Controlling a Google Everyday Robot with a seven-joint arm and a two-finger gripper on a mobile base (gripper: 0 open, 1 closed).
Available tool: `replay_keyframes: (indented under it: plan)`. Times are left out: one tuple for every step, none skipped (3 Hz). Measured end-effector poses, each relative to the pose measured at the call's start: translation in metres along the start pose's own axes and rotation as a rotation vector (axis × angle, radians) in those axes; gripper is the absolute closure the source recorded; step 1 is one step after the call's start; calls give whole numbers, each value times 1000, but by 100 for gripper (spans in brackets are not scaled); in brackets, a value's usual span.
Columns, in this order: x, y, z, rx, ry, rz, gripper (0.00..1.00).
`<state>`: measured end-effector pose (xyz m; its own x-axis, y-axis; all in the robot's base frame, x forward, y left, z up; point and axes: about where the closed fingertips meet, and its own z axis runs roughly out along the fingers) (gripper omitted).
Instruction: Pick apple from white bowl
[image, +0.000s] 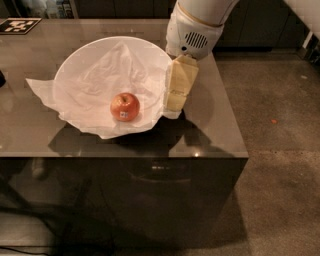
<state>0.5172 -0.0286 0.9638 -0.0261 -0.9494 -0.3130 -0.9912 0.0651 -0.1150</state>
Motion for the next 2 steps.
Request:
replay_keyframes:
  plan:
    - [-12,-3,36,-67,27,-15,0]
    - [-38,3,48,-121,34,-45,0]
